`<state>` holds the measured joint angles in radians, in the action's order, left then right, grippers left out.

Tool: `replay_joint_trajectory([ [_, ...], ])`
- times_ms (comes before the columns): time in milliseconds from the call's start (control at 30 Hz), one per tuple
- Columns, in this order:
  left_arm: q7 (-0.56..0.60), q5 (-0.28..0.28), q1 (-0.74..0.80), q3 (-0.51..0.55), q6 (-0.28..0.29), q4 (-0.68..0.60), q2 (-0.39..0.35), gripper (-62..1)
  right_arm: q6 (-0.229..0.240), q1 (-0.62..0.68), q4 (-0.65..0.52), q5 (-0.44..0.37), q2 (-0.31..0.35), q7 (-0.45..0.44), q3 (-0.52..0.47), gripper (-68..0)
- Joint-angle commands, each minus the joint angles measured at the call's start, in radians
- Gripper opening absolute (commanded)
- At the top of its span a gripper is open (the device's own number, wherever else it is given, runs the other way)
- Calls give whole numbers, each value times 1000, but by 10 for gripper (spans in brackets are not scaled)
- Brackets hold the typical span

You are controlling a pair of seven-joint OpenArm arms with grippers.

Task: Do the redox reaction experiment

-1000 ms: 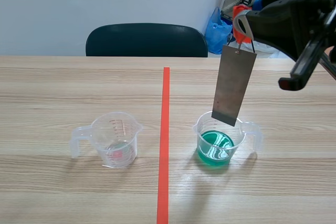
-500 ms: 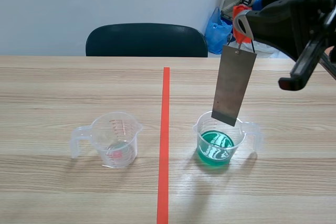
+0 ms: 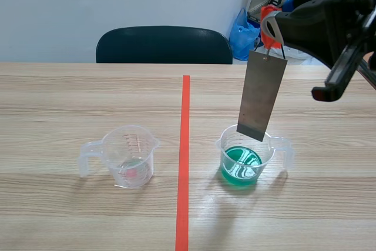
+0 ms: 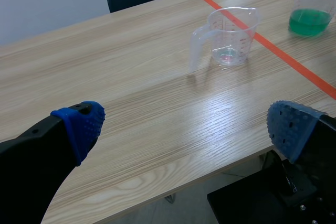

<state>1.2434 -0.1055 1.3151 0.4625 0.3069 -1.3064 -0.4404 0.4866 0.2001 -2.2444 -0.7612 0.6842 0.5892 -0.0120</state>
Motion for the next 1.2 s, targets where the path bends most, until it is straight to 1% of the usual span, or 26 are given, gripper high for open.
replay_joint_trajectory([
  [0, 17, -6, 2, 1, -2, -10, 2, 14, -7, -12, -16, -11, 6, -8, -13, -669],
  [667, 18, -8, 2, 1, -2, -10, 0, 14, -7, -12, -16, -11, 6, -8, -13, -669],
  [800, 15, -30, -3, 1, 2, -9, -21, 14, -7, -12, -16, -11, 5, -8, -13, -669],
  [833, 13, -38, -12, 1, 2, -8, -29, -20, -7, -12, -16, -11, 5, -8, -13, -669],
  [867, 13, -45, -23, 1, 2, -8, -38, -88, -7, -12, -16, -11, 5, -8, -13, -669],
  [967, -12, -48, -64, -1, 4, -8, -83, -362, -7, -12, -16, -11, 5, -8, -13, -669],
  [1033, -60, -47, -103, -2, 29, -8, -121, -502, -7, -12, -16, -11, 5, -8, -13, -669],
  [1067, -87, -48, -122, -2, 44, -8, -141, -550, -7, -12, -16, -11, 5, -8, -13, -669],
  [1100, -111, -48, -145, -3, 69, -8, -162, -575, -7, -12, -16, -11, 5, -8, -13, -669],
  [1133, -131, -49, -170, -4, 100, -8, -185, -578, -7, -12, -16, -11, 5, -8, -13, -669],
  [1167, -149, -52, -196, -6, 145, -8, -209, -578, -7, -12, -16, -12, 5, -8, -13, -669],
])
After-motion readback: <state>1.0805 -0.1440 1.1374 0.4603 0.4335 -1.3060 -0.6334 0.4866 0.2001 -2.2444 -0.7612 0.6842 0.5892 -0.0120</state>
